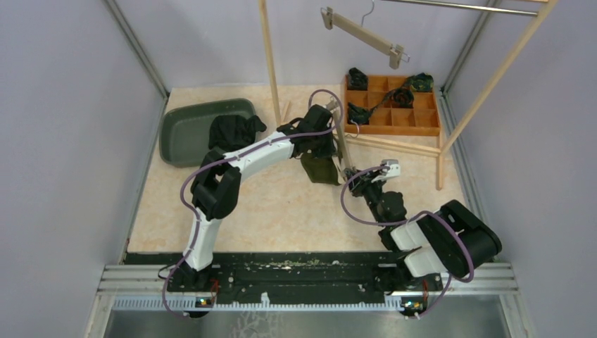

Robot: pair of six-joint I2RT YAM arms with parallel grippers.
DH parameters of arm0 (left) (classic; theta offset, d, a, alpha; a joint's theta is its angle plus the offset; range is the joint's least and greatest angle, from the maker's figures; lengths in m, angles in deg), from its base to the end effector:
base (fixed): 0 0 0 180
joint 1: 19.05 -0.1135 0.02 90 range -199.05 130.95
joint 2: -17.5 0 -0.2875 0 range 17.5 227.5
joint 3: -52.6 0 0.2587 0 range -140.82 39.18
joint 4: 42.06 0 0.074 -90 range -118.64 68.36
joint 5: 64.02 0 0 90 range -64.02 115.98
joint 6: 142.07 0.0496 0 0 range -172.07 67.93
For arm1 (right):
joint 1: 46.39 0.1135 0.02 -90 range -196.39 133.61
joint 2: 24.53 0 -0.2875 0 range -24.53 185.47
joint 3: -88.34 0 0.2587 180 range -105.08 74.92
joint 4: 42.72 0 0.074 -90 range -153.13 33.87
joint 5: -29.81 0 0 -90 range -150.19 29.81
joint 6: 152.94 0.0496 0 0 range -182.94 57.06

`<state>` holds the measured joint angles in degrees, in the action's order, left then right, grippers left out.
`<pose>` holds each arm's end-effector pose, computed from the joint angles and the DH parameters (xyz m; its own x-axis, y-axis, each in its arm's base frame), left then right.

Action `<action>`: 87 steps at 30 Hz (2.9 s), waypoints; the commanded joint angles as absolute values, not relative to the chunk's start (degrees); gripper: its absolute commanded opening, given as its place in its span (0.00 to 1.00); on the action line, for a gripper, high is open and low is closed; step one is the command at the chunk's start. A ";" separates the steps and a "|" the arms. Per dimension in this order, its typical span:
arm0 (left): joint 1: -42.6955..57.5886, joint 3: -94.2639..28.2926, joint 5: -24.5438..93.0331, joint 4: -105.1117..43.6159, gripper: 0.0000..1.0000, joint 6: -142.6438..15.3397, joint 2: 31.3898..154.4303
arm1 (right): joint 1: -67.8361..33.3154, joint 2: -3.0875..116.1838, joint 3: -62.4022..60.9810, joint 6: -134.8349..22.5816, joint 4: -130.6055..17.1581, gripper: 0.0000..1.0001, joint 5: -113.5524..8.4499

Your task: Clip the underwear to the hanger

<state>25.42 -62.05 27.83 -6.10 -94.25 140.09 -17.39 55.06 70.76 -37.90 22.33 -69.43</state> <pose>0.3700 -0.3655 0.2343 -0.8480 -0.1080 -0.5189 0.1989 0.8426 -0.5004 0.1895 0.0959 0.1743 -0.1012 0.4216 -0.9011 -0.3261 0.8417 0.4304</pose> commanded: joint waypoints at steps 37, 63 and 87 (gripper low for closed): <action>24.80 -67.62 31.14 -5.58 0.10 -92.85 144.69 | -16.50 42.39 67.92 -46.93 13.08 0.00 -73.56; 24.79 -74.35 33.81 -10.20 0.61 -91.28 145.80 | -23.33 28.55 71.49 -44.18 0.29 0.00 -74.26; 25.15 -78.74 37.57 -5.48 0.61 -92.69 152.87 | -24.94 19.02 72.41 -44.02 -7.46 0.00 -76.10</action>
